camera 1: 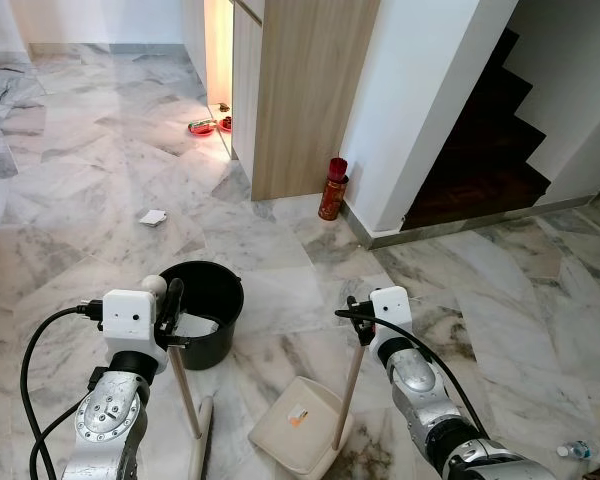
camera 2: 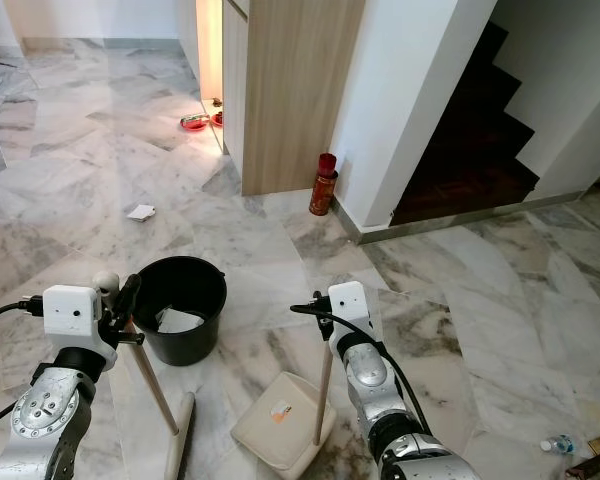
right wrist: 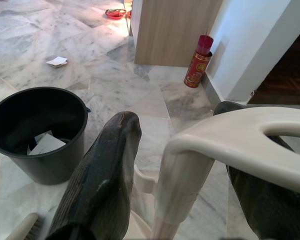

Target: Sweep floor

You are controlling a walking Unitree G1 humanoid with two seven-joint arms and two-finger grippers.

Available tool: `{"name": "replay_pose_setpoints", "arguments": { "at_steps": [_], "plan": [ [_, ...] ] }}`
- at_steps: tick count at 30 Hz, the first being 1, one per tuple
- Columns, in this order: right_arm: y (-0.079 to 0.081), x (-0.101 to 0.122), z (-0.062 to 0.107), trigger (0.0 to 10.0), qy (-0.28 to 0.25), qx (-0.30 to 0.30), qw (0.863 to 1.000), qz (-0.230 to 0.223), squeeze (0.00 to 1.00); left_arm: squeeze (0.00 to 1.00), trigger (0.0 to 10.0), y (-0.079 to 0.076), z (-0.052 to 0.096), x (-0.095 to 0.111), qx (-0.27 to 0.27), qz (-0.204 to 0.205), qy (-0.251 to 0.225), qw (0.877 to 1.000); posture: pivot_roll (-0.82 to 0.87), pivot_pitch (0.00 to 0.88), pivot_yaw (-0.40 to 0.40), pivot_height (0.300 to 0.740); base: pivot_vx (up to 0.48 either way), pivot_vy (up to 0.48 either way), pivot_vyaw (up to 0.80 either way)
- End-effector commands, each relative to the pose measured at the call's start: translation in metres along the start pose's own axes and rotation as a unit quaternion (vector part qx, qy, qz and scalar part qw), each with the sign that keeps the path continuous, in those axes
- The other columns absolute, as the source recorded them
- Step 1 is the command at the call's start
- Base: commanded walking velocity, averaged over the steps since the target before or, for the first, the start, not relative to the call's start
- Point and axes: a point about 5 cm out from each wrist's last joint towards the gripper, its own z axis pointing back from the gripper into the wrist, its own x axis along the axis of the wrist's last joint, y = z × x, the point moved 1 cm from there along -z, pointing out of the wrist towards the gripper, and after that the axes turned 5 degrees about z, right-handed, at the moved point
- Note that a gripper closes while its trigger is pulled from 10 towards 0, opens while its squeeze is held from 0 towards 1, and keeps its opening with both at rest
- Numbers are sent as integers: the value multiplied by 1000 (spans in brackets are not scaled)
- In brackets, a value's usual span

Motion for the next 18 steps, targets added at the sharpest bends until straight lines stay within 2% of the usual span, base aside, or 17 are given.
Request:
{"name": "replay_pose_setpoints", "arguments": {
  "at_steps": [1, 4, 7, 10, 11, 13, 15, 18],
  "plan": [
    [-9, 3, -2, 10000, -2, 1, 1000, -3, 0, 0, 10000, -6, -3, 8, -14, -4, -12, 1000, 259, 51, -167, 740, 0, 0, 0],
    [-5, 0, 0, 10000, 1, 29, 1000, 1, 0, 0, 10000, -6, -2, 8, -14, -5, -12, 1000, 260, 52, -165, 740, 0, 0, 0],
    [-4, -1, 0, 10000, 3, 34, 999, -10, 0, 0, 10000, -5, -2, 8, -14, -5, -12, 1000, 258, 52, -164, 740, 0, 0, 0],
    [-2, -2, 0, 10000, 5, 43, 999, -1, 0, 0, 10000, -5, -2, 8, -13, -6, -12, 1000, 257, 53, -162, 740, 0, 0, 0],
    [-6, -8, 1, 10000, 32, 23, 999, 36, 0, 0, 10000, -5, -3, 8, -13, -7, -11, 1000, 256, 56, -161, 740, 0, 0, 0],
    [-13, -15, 3, 10000, 62, -10, 996, 63, 0, 0, 10000, -4, -3, 8, -12, -8, -11, 1000, 258, 55, -159, 740, 0, 0, 0],
    [-20, -22, 5, 10000, 89, -40, 993, 66, 0, 0, 10000, -4, -2, 8, -11, -9, -10, 1000, 255, 56, -156, 740, 0, 0, 0],
    [-24, -27, 8, 10000, 101, -57, 991, 67, 0, 0, 10000, -2, -2, 7, -8, -11, -9, 1000, 256, 55, -156, 740, 0, 0, 0]
  ]
}}
